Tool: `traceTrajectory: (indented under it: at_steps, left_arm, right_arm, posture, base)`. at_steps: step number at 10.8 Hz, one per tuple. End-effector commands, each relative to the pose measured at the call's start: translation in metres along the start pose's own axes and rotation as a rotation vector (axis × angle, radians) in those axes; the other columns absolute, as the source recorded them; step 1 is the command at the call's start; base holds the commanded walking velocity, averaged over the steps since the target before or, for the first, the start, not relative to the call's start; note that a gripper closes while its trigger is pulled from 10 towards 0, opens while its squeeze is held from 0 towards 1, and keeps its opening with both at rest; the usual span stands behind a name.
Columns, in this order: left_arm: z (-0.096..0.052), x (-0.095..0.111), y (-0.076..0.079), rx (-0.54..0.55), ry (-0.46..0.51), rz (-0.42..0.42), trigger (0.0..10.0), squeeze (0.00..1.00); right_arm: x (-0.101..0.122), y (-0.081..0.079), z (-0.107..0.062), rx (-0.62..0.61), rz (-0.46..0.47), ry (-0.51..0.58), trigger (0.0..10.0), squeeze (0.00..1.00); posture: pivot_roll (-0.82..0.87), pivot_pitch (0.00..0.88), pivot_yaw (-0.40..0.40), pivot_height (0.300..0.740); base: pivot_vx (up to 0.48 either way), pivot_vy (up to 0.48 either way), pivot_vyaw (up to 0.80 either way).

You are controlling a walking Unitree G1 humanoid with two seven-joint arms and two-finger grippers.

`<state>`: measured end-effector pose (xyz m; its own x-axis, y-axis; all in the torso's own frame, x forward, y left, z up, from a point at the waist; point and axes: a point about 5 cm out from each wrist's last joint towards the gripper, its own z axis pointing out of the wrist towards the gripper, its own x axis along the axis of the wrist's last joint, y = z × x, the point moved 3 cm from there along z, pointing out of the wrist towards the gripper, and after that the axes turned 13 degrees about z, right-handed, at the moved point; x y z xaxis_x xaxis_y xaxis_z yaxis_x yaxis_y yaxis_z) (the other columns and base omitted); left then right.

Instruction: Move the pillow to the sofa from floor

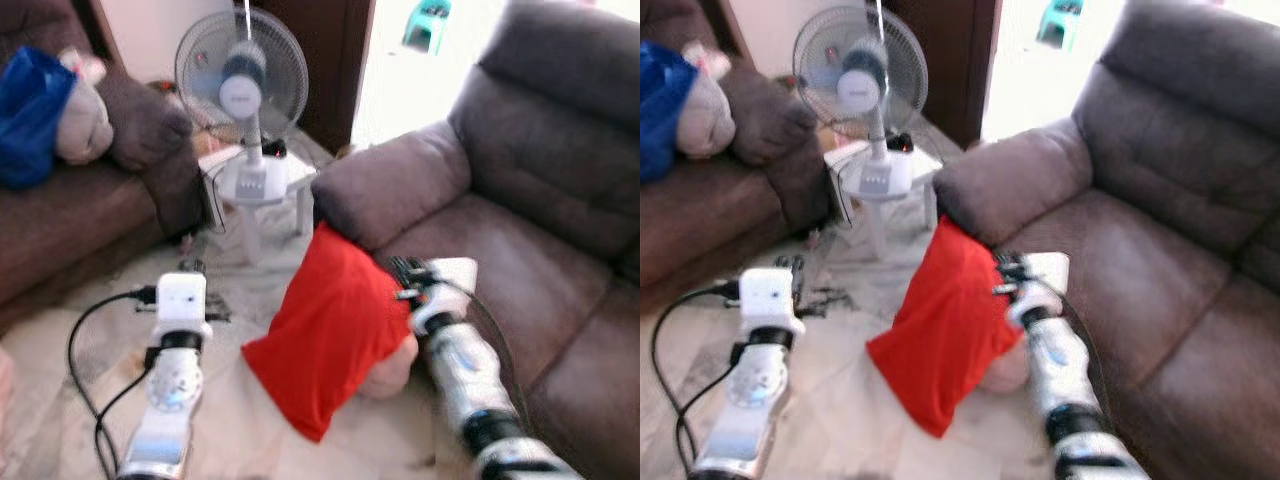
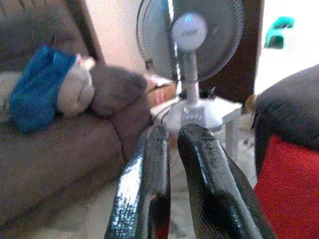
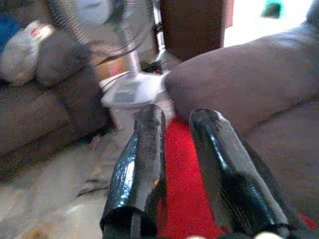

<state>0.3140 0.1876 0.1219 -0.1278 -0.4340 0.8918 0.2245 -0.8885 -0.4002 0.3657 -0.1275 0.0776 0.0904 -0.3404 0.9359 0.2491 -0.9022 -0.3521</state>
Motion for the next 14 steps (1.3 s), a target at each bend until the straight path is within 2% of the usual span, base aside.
traceTrajectory:
  at_steps: [1,4,6,7,8,10,14]
  left_arm:
    - [0.0005,0.0002,0.0012,-0.003,-0.002,-0.002,10.0,0.0]
    - [0.002,0.003,0.0038,-0.008,0.006,-0.003,10.0,0.0]
    - [0.0034,0.0044,0.0044,-0.012,0.011,-0.001,10.0,0.0]
    - [0.0037,0.0047,0.0044,-0.012,0.013,-0.002,10.0,0.0]
    - [0.0042,0.0052,0.0051,-0.014,0.015,0.001,10.0,0.0]
    - [0.0046,0.0063,0.0071,-0.024,0.022,0.003,10.0,0.0]
    - [0.0051,0.0062,0.0095,-0.038,0.024,0.007,10.0,0.0]
  right_arm:
    - [0.0046,0.0059,0.0002,-0.016,-0.011,0.007,10.0,0.0]
    - [0.0047,0.0051,0.0005,-0.011,-0.018,0.005,10.0,0.0]
    - [0.0071,0.0026,0.0006,0.014,-0.061,0.013,10.0,0.0]
    - [0.0059,0.0028,0.0005,0.01,-0.062,0.007,10.0,0.0]
    - [0.0045,0.0066,-0.0003,-0.02,-0.017,0.008,10.0,0.0]
    - [0.0052,0.0076,0.0002,-0.023,-0.039,0.004,10.0,0.0]
    - [0.001,0.0075,-0.001,-0.027,-0.02,-0.006,10.0,0.0]
  posture:
    - [0.12,0.119,-0.043,0.74]
    - [0.11,0.123,-0.048,0.74]
    - [0.11,0.123,-0.045,0.74]
    - [0.1,0.124,-0.045,0.74]
    - [0.1,0.122,-0.045,0.74]
    - [0.1,0.118,-0.043,0.74]
    - [0.1,0.094,-0.038,0.74]
  base:
    - [0.398,0.0,0.0]
    - [0.396,0.0,0.0]
    - [0.399,0.0,0.0]
    - [0.398,0.0,0.8]
    - [0.386,0.0,0.0]
    - [0.0,0.0,0.0]
    - [0.0,0.0,0.0]
